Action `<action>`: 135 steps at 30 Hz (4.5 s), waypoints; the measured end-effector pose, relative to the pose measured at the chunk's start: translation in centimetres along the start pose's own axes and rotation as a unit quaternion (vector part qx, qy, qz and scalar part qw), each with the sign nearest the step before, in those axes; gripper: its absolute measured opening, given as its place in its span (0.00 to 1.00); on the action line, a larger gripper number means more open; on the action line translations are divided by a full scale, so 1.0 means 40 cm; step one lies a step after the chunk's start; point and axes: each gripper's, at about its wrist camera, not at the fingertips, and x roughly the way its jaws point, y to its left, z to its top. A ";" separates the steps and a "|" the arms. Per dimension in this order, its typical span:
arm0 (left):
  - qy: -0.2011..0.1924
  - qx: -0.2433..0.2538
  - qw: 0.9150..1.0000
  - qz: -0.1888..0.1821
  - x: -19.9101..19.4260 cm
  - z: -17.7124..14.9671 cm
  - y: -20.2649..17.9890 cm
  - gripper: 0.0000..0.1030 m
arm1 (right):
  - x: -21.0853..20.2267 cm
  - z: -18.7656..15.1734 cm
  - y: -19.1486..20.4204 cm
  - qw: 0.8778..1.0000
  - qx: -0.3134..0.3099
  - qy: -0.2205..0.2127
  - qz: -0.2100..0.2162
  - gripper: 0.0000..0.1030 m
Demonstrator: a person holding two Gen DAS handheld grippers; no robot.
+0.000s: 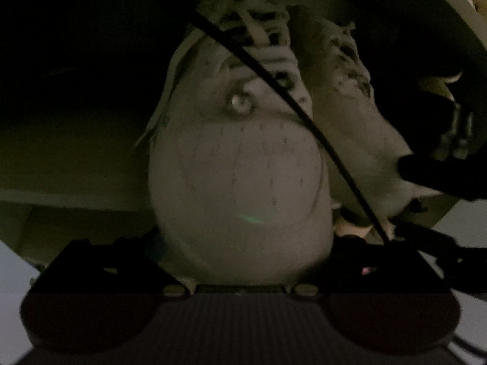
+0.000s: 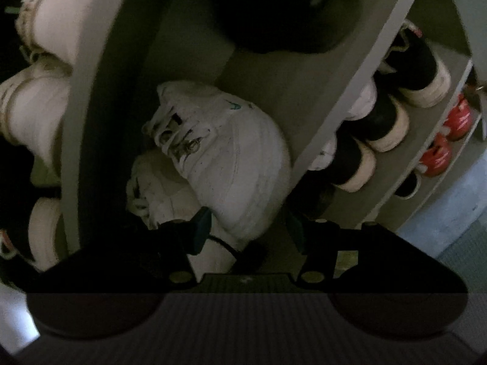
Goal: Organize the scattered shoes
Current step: 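Open the right gripper and withdraw it from the shelf, then move the right gripper down toward the cream clogs on the mat, then close the right gripper on the brown straps of both cream clogs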
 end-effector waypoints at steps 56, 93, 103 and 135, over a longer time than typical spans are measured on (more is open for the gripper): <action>0.102 0.049 0.991 -0.071 -0.008 -0.680 0.043 0.96 | -0.397 0.148 -1.400 0.884 -0.257 -0.065 -0.385 0.64; 0.232 0.053 0.969 -0.067 0.095 -0.854 0.021 0.96 | -0.122 0.009 -1.498 0.861 -0.490 0.122 -0.065 0.66; 0.217 0.038 0.973 -0.072 0.074 -0.836 0.021 0.96 | -0.228 0.012 -1.516 0.926 -0.370 0.013 -0.079 0.33; 0.243 -0.017 0.968 -0.062 0.069 -0.865 0.138 0.96 | -0.228 0.017 -1.495 0.826 -0.547 0.104 -0.087 0.81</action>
